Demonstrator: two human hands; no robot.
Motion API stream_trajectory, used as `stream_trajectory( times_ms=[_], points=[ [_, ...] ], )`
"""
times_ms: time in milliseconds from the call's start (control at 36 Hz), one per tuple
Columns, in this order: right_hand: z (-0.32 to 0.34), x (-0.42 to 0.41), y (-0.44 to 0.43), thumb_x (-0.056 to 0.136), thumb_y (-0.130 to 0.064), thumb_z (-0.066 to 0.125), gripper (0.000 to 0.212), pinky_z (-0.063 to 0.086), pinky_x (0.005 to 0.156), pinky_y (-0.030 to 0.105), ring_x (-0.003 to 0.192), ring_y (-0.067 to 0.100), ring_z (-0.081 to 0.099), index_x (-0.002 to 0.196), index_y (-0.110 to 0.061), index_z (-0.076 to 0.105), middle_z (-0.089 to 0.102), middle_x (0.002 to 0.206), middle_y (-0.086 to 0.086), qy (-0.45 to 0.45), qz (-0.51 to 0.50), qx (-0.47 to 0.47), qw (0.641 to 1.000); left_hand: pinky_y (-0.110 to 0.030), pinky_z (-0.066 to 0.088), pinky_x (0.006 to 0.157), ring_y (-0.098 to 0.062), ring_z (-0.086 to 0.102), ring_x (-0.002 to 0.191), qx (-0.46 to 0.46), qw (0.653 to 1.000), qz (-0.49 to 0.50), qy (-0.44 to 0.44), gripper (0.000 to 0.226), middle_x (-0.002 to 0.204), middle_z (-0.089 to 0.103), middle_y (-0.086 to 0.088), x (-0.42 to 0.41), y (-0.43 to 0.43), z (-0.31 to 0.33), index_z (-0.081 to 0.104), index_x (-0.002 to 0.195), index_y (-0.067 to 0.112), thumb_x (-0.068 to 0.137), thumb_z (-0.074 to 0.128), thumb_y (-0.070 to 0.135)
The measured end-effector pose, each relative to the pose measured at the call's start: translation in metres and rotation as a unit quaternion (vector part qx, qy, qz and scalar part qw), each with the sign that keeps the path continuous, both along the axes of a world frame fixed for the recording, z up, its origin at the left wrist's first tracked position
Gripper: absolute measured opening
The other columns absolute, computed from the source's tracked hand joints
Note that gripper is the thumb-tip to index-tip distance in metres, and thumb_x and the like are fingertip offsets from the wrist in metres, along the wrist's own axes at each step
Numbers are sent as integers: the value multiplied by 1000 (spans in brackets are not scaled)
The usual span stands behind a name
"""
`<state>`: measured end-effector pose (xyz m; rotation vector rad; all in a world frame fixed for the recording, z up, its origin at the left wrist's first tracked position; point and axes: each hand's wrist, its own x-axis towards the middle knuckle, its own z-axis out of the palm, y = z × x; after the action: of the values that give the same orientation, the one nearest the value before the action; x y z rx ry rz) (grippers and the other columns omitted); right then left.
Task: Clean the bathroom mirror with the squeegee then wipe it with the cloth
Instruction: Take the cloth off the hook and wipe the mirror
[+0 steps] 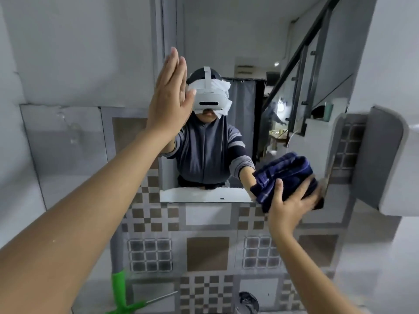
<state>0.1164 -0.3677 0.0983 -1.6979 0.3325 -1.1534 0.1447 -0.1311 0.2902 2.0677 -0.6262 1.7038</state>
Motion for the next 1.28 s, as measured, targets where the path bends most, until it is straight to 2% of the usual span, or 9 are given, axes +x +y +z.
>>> stream_trajectory(
  times_ms=[194,306,389,556,778,972,1056,1111,1278],
  points=[
    [-17,1,84,84,-52,50,79,6,116,51,144,31,-5,148,-21,14,0,156,15,-30,39,31,998,-10,22,108,-15,32,134,-5,998,-60,24,42,144,38,-10,-22,8,-65,46,131,4,90,54,10],
    [-18,2,133,83,-53,51,78,10,116,54,143,33,0,146,-20,20,7,155,17,-51,50,14,997,-12,39,96,-6,49,112,-6,991,-119,65,27,120,59,-10,-38,16,-102,60,115,2,88,58,7],
    [-15,-1,168,83,-51,54,76,9,115,51,142,36,3,144,-17,24,11,154,20,-61,58,-5,996,-26,50,88,-11,58,100,-9,983,-146,115,21,106,65,-4,-48,27,-125,64,106,6,87,61,13],
    [-13,-3,217,85,-49,52,70,9,112,51,140,38,9,141,-12,32,19,151,25,-73,48,-54,995,-33,49,92,-13,59,102,-39,964,-163,205,25,106,59,5,-60,53,-140,62,110,8,87,60,18],
    [-14,-4,234,89,-47,45,65,6,112,54,140,38,6,142,-15,26,18,151,27,-65,40,-99,992,-13,44,87,-3,56,96,-74,968,-136,197,26,105,64,-4,-60,61,-139,65,110,6,87,61,17],
    [-18,-4,226,90,-44,43,64,9,111,59,139,41,5,143,-13,25,17,150,29,-35,43,-154,987,-10,43,80,-4,57,88,-62,971,-130,193,20,97,68,-6,-57,57,-140,69,100,4,83,65,14],
    [-23,-9,218,89,-42,50,71,6,113,55,142,37,-1,146,-17,17,9,153,25,-27,67,-185,980,-8,43,78,-7,59,86,-50,970,-128,200,18,95,69,-9,-59,61,-134,68,98,2,84,63,12],
    [-26,-15,210,89,-40,53,73,4,115,51,143,32,-3,147,-20,12,6,155,23,-28,84,-214,973,-17,47,78,-14,61,86,-47,968,-126,212,18,95,69,-9,-62,64,-132,67,99,3,86,61,13],
    [-24,-42,189,96,-37,34,59,-5,118,39,145,20,-7,148,-20,10,6,157,12,-36,122,-276,953,-20,48,77,-16,61,88,-53,960,-129,243,18,97,67,-8,-75,71,-129,64,104,5,90,55,13]
  ],
)
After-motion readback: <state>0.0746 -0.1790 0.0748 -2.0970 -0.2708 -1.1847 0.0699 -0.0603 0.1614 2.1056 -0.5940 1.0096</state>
